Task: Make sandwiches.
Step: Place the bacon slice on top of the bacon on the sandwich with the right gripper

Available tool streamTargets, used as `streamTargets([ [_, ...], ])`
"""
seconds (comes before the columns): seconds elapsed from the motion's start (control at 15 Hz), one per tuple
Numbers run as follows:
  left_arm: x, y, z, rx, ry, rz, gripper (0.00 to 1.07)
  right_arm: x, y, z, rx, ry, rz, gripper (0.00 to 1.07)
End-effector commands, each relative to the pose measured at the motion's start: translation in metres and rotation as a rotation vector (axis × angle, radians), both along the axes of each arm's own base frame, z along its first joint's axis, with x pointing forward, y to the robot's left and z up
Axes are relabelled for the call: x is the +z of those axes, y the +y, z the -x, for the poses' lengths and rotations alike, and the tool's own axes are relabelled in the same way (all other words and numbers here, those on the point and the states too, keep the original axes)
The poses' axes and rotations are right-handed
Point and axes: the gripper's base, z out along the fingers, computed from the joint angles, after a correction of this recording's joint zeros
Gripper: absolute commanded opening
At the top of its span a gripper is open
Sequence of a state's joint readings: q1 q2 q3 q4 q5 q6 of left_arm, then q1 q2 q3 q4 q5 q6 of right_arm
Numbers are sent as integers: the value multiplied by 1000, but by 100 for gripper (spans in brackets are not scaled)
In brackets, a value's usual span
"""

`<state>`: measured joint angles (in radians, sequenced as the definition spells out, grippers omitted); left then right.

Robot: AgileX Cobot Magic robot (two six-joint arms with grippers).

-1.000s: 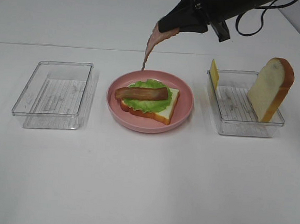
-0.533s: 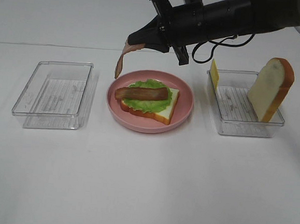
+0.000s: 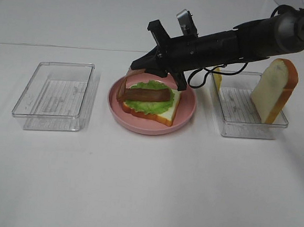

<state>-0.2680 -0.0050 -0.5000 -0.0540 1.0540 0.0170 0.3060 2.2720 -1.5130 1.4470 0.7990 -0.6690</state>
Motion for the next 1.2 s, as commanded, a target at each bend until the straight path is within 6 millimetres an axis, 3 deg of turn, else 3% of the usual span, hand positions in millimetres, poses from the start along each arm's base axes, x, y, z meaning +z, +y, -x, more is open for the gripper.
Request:
streamTargets([
  [0.07, 0, 0, 1, -4, -16, 6, 79, 10, -6, 0, 9, -46, 115, 0],
  [0.27, 0, 0, 1, -4, -16, 6, 79, 9, -19, 4, 36, -50, 331, 0],
  [0.53, 0, 0, 1, -4, -16, 6, 79, 5, -24, 5, 67, -67, 406, 2],
  [0.6, 0, 0, 1, -4, -16, 6, 79, 3, -25, 5, 81, -79, 431, 12],
  [0.67, 0, 0, 1, -4, -16, 6, 79, 3, -27, 4, 77, -96, 451, 32],
  [0.8, 0, 0, 1, -4, -16, 6, 79, 2, -27, 3, 80, -103, 457, 48],
  [0.93, 0, 0, 1, -4, -16, 6, 79, 4, -28, 4, 88, -114, 469, 55],
  [1.0, 0, 0, 1, -4, -16, 6, 79, 14, -32, 5, 124, -169, 526, 60],
  [1.2, 0, 0, 1, -4, -16, 6, 79, 43, -37, 9, 136, -238, 574, 62],
])
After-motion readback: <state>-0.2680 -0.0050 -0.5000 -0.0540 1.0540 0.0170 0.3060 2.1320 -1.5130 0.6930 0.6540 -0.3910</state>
